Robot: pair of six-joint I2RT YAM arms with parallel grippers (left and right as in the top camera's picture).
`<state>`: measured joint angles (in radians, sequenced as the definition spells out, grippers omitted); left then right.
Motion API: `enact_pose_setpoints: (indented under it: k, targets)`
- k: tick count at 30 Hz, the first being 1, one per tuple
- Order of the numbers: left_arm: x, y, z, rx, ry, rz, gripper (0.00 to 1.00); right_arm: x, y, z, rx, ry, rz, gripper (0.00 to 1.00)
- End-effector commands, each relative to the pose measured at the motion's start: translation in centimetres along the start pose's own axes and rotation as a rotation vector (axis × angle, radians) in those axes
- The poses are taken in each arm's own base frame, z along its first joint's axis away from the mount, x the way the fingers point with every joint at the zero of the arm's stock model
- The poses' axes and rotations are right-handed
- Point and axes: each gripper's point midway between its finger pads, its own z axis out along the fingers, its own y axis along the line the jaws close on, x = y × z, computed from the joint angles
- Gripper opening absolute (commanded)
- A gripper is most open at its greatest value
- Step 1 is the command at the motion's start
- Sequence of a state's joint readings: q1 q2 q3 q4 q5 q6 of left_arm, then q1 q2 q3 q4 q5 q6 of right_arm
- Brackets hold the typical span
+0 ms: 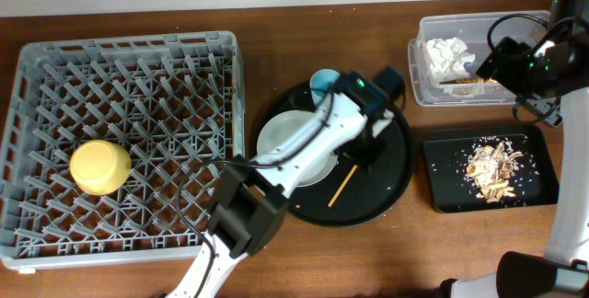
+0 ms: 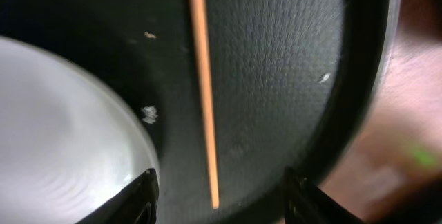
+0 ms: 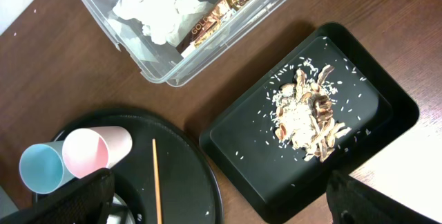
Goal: Sort waste into correct bins and load items into the dishwasher rack
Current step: 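Return the left gripper to the round tray and grasp the second chopstick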
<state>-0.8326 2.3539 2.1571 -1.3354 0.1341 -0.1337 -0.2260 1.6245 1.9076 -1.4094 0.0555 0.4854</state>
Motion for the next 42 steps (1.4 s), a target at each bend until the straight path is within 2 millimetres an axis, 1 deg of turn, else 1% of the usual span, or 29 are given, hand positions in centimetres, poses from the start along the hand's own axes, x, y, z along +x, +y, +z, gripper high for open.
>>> enact_pose_setpoints:
  k: [1,3,6,8,12,13,14,17,20,22,25,27,36,39,42]
  targets:
    - [0.4,0.1,1.8,-0.071,-0.018,0.047,0.56,-0.3,-0.1,-0.1,0.004,-0.007,-0.008,0.99]
    - [0.0,0.6,2.7,-0.100,-0.037,0.050,0.56,-0.3,-0.1,-0.1,0.004,-0.007,-0.008,0.99]
    - [-0.6,1.3,3.6,-0.104,-0.066,0.042,0.56,-0.3,-0.1,-0.1,0.004,-0.007,-0.008,0.99]
    - [-0.9,1.4,3.8,-0.102,-0.079,0.045,0.56,-0.3,-0.1,-0.1,0.003,-0.007,-0.008,0.99]
    - [-1.4,0.7,4.3,-0.097,-0.104,0.060,0.54,-0.3,-0.1,-0.1,0.003,-0.007,-0.008,0.99]
    - [-1.4,0.4,4.7,-0.096,-0.106,0.069,0.49,-0.3,-0.1,-0.1,0.004,-0.007,-0.008,0.99]
    - [-1.3,0.2,4.8,-0.096,-0.105,0.072,0.48,-0.3,-0.1,-0.1,0.003,-0.007,-0.008,0.99]
    - [-1.1,-0.2,5.4,-0.097,-0.094,0.081,0.48,-0.3,-0.1,-0.1,0.003,-0.007,-0.008,0.99]
    - [-1.0,-0.1,5.9,-0.099,-0.086,0.081,0.46,-0.3,-0.1,-0.1,0.004,-0.007,-0.008,0.99]
    - [-1.0,-0.1,6.0,-0.099,-0.084,0.081,0.38,-0.3,-0.1,-0.1,0.003,-0.007,-0.008,0.99]
    - [-1.1,-0.1,6.1,-0.098,-0.089,0.081,0.34,-0.3,-0.1,-0.1,0.003,-0.007,-0.008,0.99]
    - [-1.3,-0.1,6.1,-0.097,-0.095,0.081,0.29,-0.3,-0.1,-0.1,0.003,-0.007,-0.008,0.99]
    - [-0.9,0.1,7.4,-0.101,-0.066,0.075,0.26,-0.3,-0.1,-0.1,0.003,-0.007,-0.008,0.99]
    - [-0.9,0.1,7.4,-0.101,-0.066,0.075,0.14,-0.3,-0.1,-0.1,0.004,-0.007,-0.008,0.99]
    - [-0.8,0.1,7.4,-0.101,-0.063,0.075,0.09,-0.3,-0.1,-0.1,0.003,-0.007,-0.008,0.99]
